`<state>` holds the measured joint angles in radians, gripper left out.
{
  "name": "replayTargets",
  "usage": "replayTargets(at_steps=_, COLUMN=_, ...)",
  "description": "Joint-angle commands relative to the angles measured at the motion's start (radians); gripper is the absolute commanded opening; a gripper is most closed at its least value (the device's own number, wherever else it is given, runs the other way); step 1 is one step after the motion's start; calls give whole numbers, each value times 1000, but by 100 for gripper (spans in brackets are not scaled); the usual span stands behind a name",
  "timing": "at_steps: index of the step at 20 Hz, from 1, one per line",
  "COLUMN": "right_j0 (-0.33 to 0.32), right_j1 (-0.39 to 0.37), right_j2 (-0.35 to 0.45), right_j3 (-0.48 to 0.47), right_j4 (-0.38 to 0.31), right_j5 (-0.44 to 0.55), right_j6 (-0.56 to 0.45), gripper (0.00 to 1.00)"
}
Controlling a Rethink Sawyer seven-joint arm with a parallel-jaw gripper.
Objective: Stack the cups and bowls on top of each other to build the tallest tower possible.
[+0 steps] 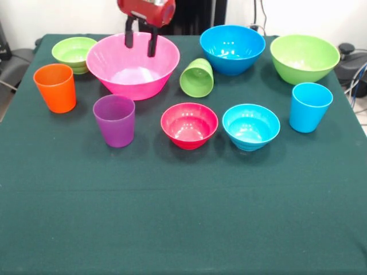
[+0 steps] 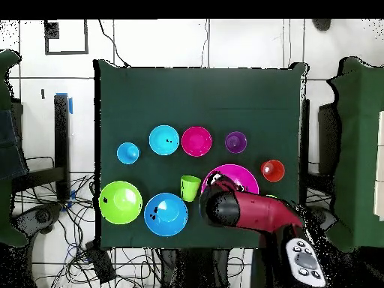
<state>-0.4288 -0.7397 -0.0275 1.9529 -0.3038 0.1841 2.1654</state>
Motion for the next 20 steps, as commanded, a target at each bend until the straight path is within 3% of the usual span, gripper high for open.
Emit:
replayTargets(at_steps=1, right_j0=-259, right_j1=-174, right_j2=246, right_j3=125, right_j4=-180, right_j5=146, right_j6=-389, gripper=100)
replayTargets(at_steps=3, right_j0=-324, right_j1=-198, right_j2=296, right_j3=150, right_j4=-155, right_j5=197, right_j6=-388, gripper=100)
replayTargets(at_steps=5, right_j0=-363, right_j1=-172, right_j2=346, right_j3=177, right_j4=-145, right_j5=177, right_j6=-307, gripper=100)
replayTargets(at_steps=7, right_j0=-336, right_j1=-153, right_j2=358, right_j3=186, right_j4=-146, right_j5=182, right_j6=-244, gripper=100)
replayTargets(at_steps=10, right_j0=-270, right_j1=-190, right_j2=333, right_j3=194, right_j4=-139, right_j5=211, right_j6=-166, gripper=100)
replayTargets(at_steps=14, right_j0=-261, right_j1=-190, right_j2=332, right_j3=180, right_j4=-125, right_j5=214, right_j6=-132, gripper=100)
replayTargets(at_steps=16, right_j0=-204, right_j1=-160, right_j2=274, right_j3=151, right_j4=-175, right_j5=132, right_j6=-73, gripper=100)
replayTargets(at_steps=20, right_j0=-97, right_j1=-2, right_j2=164, right_j3=77, right_j4=-250, right_j5=-131, right_j6=27, gripper=100)
